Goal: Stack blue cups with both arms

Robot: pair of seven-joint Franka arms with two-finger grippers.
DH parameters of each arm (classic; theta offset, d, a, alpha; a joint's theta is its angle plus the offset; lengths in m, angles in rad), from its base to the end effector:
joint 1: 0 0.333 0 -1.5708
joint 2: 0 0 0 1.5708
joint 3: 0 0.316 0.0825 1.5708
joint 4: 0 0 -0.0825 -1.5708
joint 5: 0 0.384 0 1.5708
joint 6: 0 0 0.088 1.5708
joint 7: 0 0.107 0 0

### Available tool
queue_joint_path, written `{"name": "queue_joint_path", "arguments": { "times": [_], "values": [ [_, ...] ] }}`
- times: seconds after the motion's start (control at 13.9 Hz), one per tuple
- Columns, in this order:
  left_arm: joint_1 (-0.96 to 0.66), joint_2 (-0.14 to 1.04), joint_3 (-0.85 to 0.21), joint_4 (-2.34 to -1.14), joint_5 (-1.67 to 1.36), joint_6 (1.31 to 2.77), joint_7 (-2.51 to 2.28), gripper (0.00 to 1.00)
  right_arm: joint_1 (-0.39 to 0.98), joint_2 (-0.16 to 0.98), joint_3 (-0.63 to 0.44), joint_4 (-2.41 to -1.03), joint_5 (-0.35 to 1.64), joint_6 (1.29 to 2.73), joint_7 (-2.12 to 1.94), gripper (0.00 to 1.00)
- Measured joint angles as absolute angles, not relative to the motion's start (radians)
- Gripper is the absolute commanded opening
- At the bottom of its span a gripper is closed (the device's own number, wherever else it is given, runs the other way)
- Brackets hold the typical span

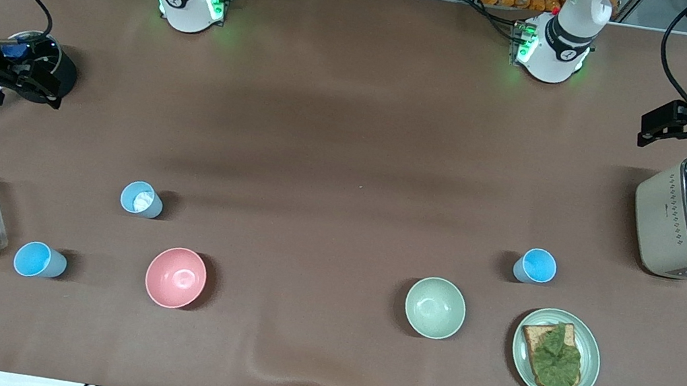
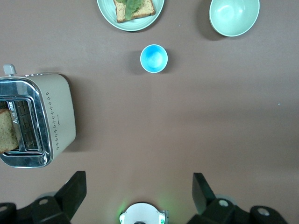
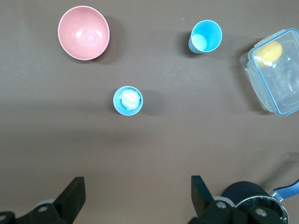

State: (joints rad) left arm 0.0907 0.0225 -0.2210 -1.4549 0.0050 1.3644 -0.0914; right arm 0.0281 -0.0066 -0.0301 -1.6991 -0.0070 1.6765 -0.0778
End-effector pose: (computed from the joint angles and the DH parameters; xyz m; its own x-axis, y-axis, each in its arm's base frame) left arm 0.5351 -0.0679 0.6491 0.9930 -0.0375 -0.1117 -0.0389 -0.9992 -0.0103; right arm 0.5579 -0.0018 0.5764 0.9969 0.0765 -0.0165 0.0766 -0.9970 0.0055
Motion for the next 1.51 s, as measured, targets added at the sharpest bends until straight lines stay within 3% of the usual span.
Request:
{"name": "queue_joint_path", "arguments": {
  "times": [0.79,1.51],
  "values": [
    [0.134,0.080,-0.219,-1.464,0.002,1.364,-0.091,1.00,0.028,-0.007,-0.030,-1.699,-0.007,1.676,-0.078,1.00],
    [0.161,0.331,-0.218,-1.473,-0.037,1.336,-0.091,1.00,0.028,-0.007,-0.030,-1.699,-0.007,1.675,-0.078,1.00]
  ]
}}
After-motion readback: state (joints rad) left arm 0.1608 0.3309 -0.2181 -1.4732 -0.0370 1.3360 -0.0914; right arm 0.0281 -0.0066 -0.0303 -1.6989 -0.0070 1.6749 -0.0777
